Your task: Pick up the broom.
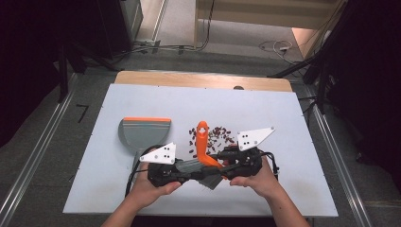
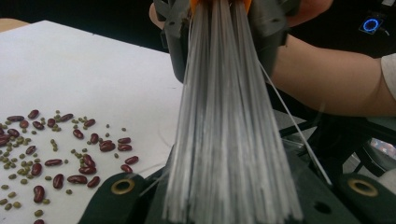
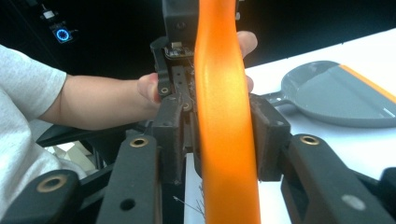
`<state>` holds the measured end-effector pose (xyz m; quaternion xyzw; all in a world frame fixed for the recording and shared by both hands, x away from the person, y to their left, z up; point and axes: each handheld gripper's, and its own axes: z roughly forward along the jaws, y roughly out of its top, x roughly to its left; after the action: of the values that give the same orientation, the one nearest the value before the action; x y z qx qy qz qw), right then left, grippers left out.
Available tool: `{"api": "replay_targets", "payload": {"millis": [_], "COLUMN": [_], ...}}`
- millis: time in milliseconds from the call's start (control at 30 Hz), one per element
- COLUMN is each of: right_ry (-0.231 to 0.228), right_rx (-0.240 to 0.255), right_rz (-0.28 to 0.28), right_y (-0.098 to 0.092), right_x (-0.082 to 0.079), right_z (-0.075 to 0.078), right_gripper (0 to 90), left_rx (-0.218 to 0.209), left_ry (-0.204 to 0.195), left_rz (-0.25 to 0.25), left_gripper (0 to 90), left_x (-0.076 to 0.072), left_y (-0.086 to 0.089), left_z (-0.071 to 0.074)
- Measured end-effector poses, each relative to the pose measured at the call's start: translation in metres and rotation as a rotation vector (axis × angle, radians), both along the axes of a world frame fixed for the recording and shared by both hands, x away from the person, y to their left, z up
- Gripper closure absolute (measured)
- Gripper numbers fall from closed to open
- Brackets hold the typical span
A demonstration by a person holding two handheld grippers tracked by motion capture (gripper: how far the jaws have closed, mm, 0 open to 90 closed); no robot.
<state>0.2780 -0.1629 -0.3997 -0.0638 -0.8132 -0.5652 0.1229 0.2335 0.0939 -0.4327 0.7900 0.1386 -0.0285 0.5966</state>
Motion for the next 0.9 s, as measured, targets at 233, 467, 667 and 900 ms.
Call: {"api": "replay_targets", "payload": {"millis": [233,467,667,900], "right_ry": [0.007,-0.01,-0.012,-0.024], "right_rx": [-0.021,-0.036,-0.025,-0.044], "right_rz": [0.017,-0.053,-0.137,-0.249], "right_y": [-0.001,-0.001,-0.01,-0.019], "right_x": [0.001,0.0,0.005,0.009], "right_z": [-0.001,0.002,0.003,0.004], "right_gripper": [68.8,68.9,68.9,69.0], "left_rx": [0.005,-0.006,0.005,0.013], "left_ry": [0.003,-0.016,-0.003,0.012], "left_rz": [-0.013,0.078,0.222,0.292], "left_gripper": [84.5,59.4,27.2,13.8], "left_x": [0.0,-0.001,-0.001,0.001], "left_y": [-0.001,0.004,0.017,0.028], "left_z": [-0.002,-0.002,-0.008,-0.01]}}
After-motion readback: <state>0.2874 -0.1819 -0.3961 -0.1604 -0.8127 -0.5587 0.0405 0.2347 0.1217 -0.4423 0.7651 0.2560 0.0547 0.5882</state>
